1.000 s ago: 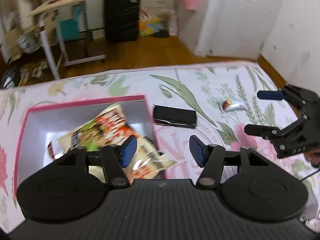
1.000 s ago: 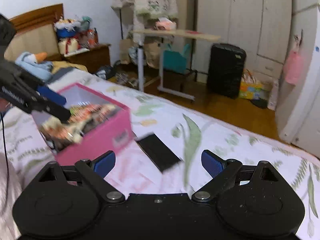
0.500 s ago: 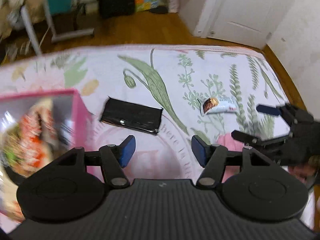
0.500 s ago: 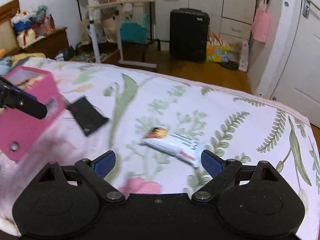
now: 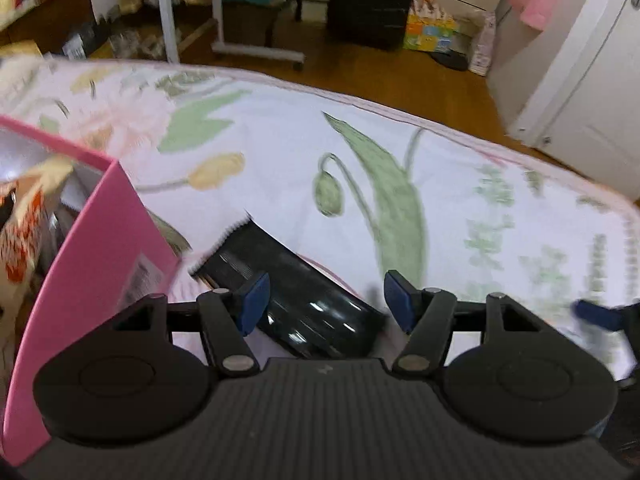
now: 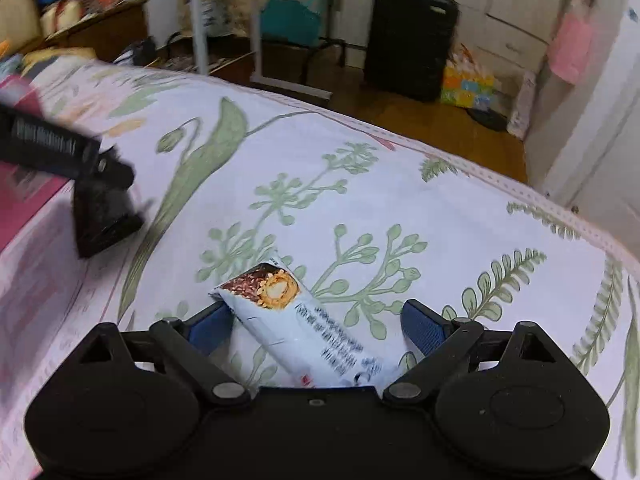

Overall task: Organize snacks
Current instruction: 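Move the left gripper to the black pack while the right gripper approaches the white bar, then grasp the black pack with the left gripper while the right gripper grasps the white-wrapped bar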

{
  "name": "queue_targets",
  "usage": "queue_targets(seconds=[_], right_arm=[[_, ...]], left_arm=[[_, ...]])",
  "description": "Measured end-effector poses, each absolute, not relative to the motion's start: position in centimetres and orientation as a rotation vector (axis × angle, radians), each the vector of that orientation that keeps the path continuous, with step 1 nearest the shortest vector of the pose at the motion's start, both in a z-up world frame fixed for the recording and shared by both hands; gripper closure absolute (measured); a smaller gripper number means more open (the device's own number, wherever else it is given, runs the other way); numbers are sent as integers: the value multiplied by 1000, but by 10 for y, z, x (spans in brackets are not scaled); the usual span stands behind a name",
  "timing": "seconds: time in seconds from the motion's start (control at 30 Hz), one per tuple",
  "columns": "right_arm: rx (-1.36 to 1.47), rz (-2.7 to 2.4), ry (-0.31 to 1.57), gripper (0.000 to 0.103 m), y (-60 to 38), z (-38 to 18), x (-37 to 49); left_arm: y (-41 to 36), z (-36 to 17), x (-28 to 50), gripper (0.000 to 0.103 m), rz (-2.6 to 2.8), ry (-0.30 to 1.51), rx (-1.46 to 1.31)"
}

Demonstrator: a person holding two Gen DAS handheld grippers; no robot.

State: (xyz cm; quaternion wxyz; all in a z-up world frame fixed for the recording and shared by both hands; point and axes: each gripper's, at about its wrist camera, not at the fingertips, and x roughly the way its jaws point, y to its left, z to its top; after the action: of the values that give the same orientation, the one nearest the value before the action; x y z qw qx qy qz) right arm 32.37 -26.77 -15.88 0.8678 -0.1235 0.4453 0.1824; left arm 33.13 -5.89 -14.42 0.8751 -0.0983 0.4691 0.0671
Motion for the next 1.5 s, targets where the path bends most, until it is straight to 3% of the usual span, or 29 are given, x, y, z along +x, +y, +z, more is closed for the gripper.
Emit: queue_targets(seconds=[0.07,0.3,0.5,0.53,0.6,0.73,0.8,0.83,0.87,1.07,1.37,1.5], right_arm=[[-207,342,937,9,-269,-158,323],[-71,226,991,42,-269,-150,305],[75,148,1007,48,-273,-148,289],[79,151,1001,48,-273,-149,285],[76,160,994,48,-271,-150,280],[25,176,963,48,-264,-152,271],[23,187,956,48,-262,-152,268],[27,189,953,48,-262,-150,266],[34,193,947,48,-262,-149,264],[43,195,928,49,-262,-149,257],[34,203,916,49,-262,-152,251],[22,209,913,49,-263,-152,247]], left_arm=[[-55,-151,335,38,177,978,-175],[-44,-158,337,19,183,987,-228],[-38,-161,345,18,175,1002,-264],[-39,-161,345,19,171,1007,-254],[-40,-160,344,34,182,1005,-220],[-41,-157,344,45,157,1003,-188],[-40,-154,343,56,141,991,-194],[-40,-152,342,70,113,986,-200],[-41,-150,342,72,79,992,-205],[-61,-146,338,71,-106,1023,-162],[-43,-146,331,44,70,1135,-260],[-35,-156,336,39,91,1179,-386]])
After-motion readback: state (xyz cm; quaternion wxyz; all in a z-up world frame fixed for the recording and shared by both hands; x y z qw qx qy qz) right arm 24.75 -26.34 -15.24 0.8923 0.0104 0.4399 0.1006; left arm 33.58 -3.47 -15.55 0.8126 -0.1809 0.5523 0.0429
